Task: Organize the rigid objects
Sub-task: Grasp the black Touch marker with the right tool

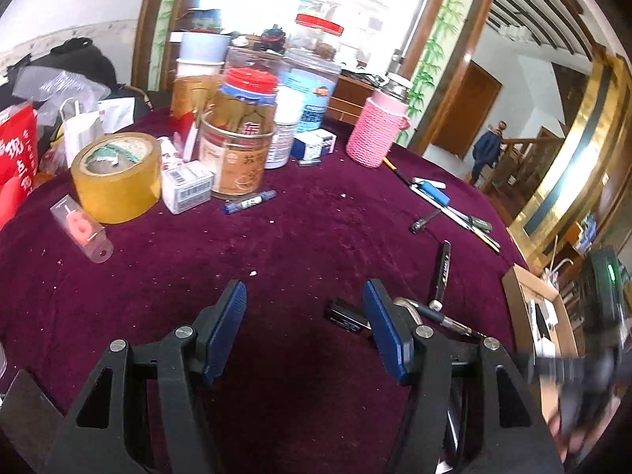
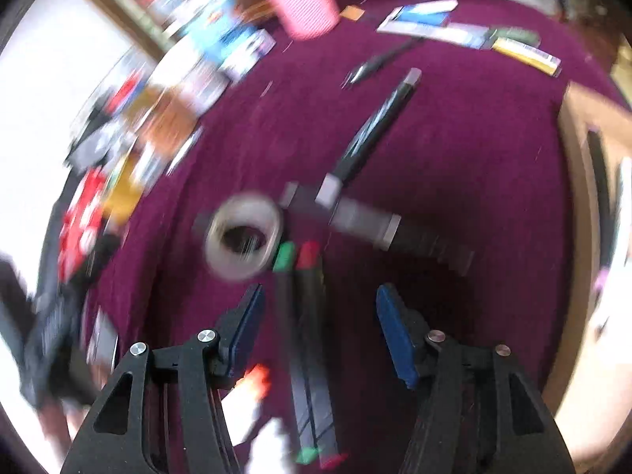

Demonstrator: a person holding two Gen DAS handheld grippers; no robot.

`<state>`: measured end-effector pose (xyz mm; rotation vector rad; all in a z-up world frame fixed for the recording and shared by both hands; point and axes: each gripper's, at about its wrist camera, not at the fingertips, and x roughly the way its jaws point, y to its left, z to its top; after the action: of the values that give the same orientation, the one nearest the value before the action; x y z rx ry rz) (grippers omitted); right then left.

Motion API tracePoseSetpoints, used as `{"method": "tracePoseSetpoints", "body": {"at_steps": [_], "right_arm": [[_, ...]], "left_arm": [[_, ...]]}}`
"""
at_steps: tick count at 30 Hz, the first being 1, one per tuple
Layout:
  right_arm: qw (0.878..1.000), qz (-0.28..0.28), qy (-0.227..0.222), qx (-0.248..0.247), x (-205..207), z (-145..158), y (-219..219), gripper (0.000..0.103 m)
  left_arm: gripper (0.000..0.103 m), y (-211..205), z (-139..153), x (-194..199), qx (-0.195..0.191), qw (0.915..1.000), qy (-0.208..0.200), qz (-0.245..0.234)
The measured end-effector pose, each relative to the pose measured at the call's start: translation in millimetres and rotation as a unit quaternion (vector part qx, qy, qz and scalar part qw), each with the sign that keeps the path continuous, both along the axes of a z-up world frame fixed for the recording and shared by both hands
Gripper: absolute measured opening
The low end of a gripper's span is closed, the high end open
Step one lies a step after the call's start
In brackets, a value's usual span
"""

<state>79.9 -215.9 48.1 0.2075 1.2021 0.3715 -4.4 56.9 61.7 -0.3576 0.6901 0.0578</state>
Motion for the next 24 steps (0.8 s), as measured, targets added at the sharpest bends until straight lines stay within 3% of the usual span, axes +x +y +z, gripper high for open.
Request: {"method": "tracePoseSetpoints", "body": {"at_steps": [2,4,7,12,16,24], "right_arm": [[0.999,-0.044,-0.001,-0.003,30,-2,-7,0.053],[0.998,-0.066,0.008,-0.009,56,-9,-5,0.045],[0.997,-0.072,0.007,-0.035,79,-17,9,0.041],[0.990,-0.058,-0.033,-0.124,90,-24,33,0.016],[0.989,-0.002,-0.039,-0.141,71,-22,37,0.013],[0.985,0.115,-0.039,-0.120,-24,-20,51,0.013]], "left_arm": [[0.061,1,-3,1,0.000,1.0000,0.006,0.003],[0.061,2,-5,3,0.000,0.9999,0.010,0.004],[0.061,2,-8,6,0.006,0.9999,0.014,0.005],[0.061,4,-16,11,0.001,0.9995,0.032,0.002],[0.061,8,-18,11,-0.009,0.9993,0.036,0.009],[0.061,15,-27,16,-0.017,0.9981,0.056,0.017]]}}
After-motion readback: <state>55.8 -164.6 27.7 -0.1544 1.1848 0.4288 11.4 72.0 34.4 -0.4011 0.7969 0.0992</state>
